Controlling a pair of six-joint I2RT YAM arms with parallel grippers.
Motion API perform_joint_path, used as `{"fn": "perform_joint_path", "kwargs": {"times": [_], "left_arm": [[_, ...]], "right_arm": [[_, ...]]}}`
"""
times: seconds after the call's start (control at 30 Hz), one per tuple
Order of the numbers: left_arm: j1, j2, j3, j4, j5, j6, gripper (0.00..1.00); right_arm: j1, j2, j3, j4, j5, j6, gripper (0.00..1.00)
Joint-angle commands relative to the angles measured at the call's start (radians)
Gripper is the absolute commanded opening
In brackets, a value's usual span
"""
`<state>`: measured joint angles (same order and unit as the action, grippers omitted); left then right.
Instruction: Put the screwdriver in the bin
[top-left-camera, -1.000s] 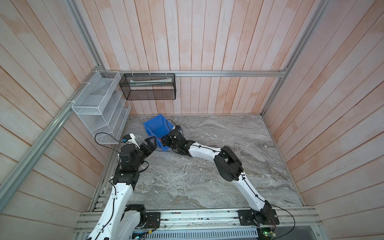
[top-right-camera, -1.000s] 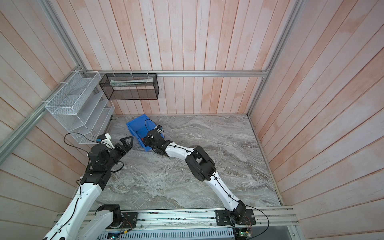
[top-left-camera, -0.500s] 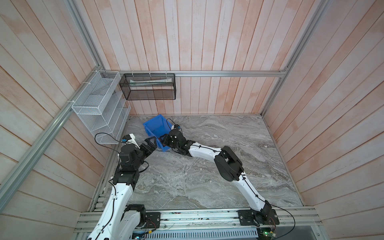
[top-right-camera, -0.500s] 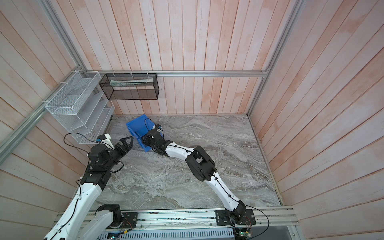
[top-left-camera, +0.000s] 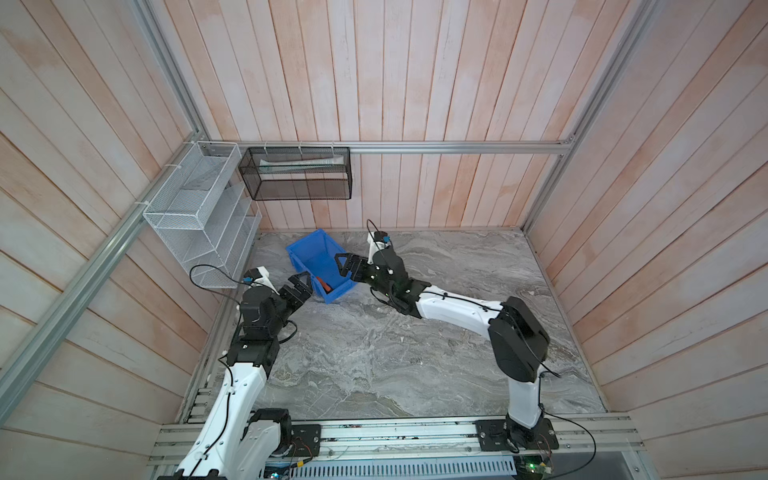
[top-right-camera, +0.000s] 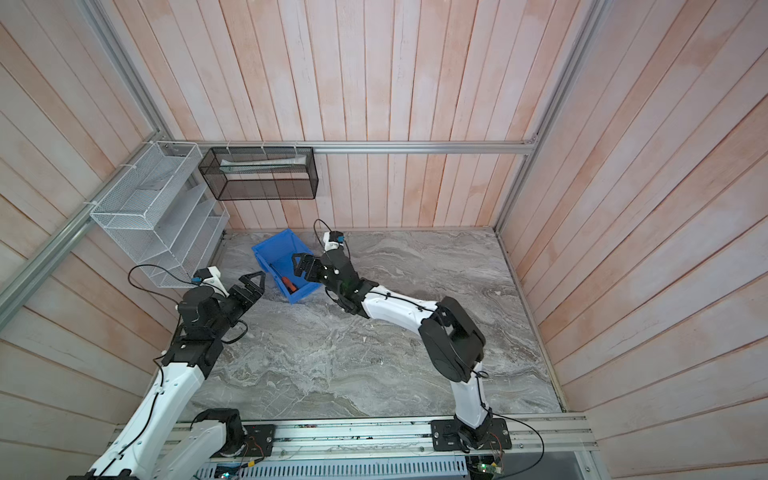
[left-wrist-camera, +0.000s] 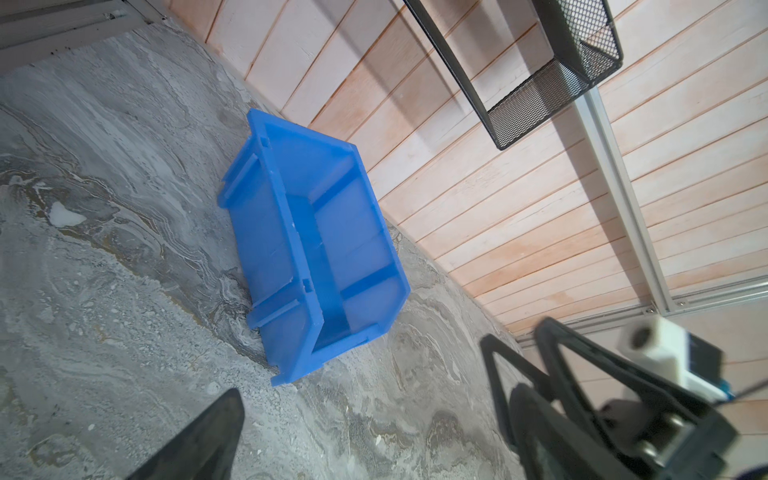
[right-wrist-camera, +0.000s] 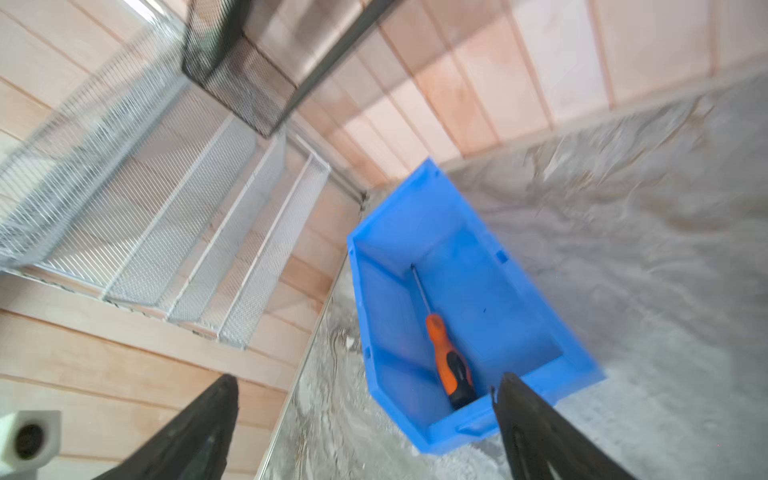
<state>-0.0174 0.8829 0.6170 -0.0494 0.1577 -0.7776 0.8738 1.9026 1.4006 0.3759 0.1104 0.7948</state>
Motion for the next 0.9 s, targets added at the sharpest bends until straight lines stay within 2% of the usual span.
{"fn": "perform_joint_path", "kwargs": {"times": [0.0, 0.13, 0.33, 0.5, 0.6, 0.7, 0.77, 0.87], "left_arm": [[0.005, -0.004, 0.019, 0.056, -0.055, 0.021, 1.00], [0.005, -0.005, -0.001, 0.098, -0.121, 0.040, 1.00], [0.002, 0.008, -0.033, 0.150, -0.209, 0.070, 1.00], [0.002, 0.059, -0.084, 0.226, -0.327, 0.117, 1.00], [0.002, 0.095, -0.104, 0.239, -0.426, 0.141, 1.00], [-0.002, 0.094, -0.180, 0.360, -0.518, 0.205, 1.00], [-0.007, 0.079, -0.250, 0.480, -0.596, 0.263, 1.00], [-0.015, 0.082, -0.371, 0.712, -0.702, 0.381, 1.00]], "right_arm": [[-0.074, -0.124, -0.188, 0.116, 0.135, -0.103, 0.98], [-0.202, -0.332, -0.447, 0.167, 0.267, -0.148, 0.98], [-0.421, -0.580, -0.697, 0.037, 0.458, -0.200, 0.98], [-0.580, -0.740, -0.932, 0.147, 0.593, -0.270, 0.98], [-0.607, -0.776, -1.024, 0.234, 0.708, -0.375, 0.98], [-0.611, -0.771, -1.088, 0.338, 0.800, -0.473, 0.98], [-0.615, -0.759, -1.103, 0.337, 0.842, -0.456, 0.98], [-0.618, -0.728, -1.143, 0.425, 0.856, -0.443, 0.98]]}}
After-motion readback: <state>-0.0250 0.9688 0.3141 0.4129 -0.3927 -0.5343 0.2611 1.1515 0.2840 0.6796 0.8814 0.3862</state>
